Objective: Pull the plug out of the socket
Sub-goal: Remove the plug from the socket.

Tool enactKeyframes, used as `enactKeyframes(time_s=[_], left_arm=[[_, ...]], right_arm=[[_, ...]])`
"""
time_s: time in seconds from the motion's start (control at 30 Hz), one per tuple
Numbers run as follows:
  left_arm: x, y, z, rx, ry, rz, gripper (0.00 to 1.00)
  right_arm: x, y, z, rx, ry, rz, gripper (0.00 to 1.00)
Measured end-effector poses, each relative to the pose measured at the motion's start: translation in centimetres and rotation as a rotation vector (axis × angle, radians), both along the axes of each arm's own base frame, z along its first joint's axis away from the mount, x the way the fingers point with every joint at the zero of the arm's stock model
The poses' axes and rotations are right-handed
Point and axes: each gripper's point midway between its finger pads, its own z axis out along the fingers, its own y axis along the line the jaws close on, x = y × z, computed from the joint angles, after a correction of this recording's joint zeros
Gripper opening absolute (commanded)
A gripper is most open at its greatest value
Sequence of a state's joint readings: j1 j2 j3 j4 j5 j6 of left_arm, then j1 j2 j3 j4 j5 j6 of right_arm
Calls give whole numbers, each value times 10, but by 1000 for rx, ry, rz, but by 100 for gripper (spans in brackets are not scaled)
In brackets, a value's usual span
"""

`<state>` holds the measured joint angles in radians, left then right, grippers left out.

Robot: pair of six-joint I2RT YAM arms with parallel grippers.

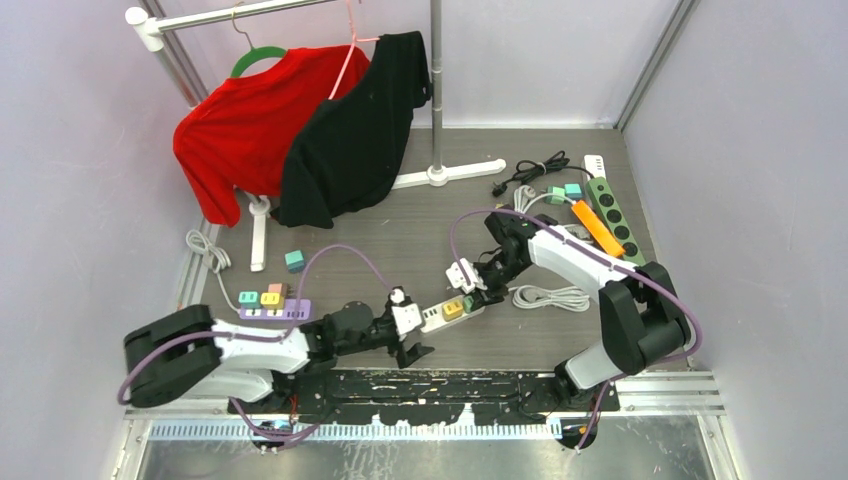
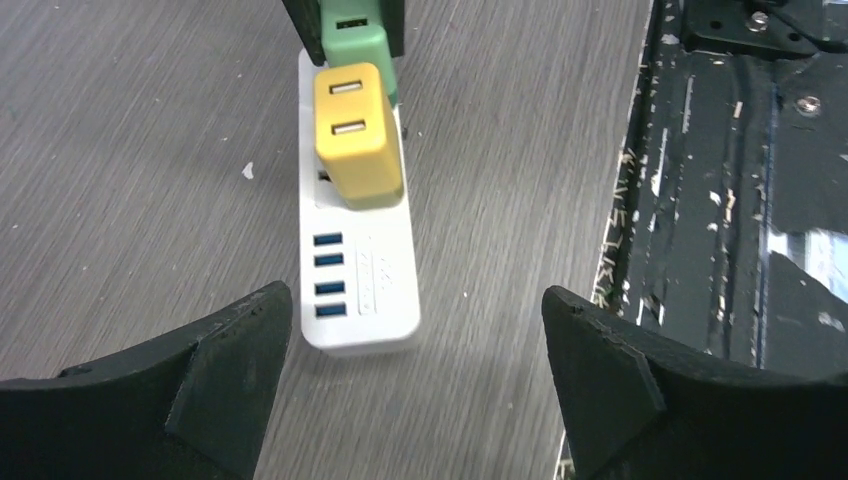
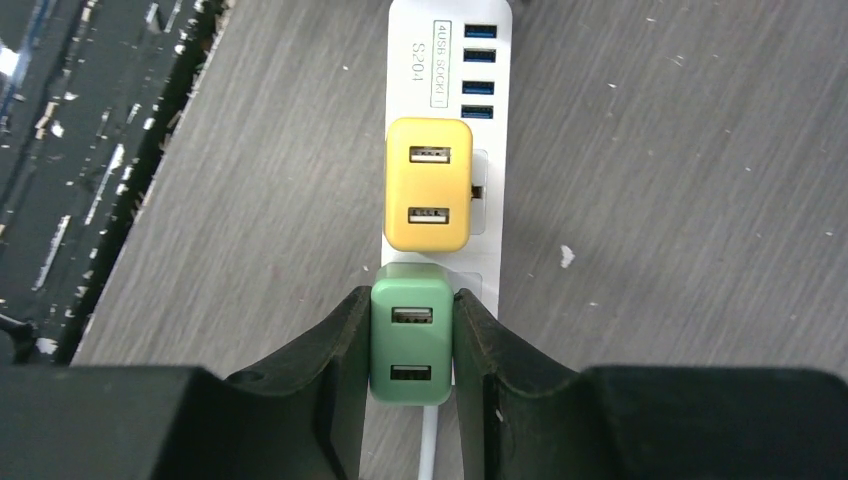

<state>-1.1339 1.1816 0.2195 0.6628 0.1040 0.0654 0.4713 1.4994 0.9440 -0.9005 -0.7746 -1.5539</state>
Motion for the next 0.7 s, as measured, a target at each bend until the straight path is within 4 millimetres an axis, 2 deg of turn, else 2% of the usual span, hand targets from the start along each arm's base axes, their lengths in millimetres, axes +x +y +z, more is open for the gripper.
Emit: enactKeyframes(time_s=[0.17,0.33,0.47,0.6,0.7], left_arm=[[13,-22,-16,27,0,35,90],[24,-32,-45,66,20,79,75],[30,-39,-50,57,26,98,67],[33,-43,-50,38,25,111,49],[33,-43,-50,28,31,117,20]], right_arm=[[-9,-1,0,8,31,12,13],[-12,-1,0,9,43,13,13],[-13,-2,-1,8,48,14,13],[-14,-2,-1,7,52,14,13],[-15,-2,-1,5,57,14,12]])
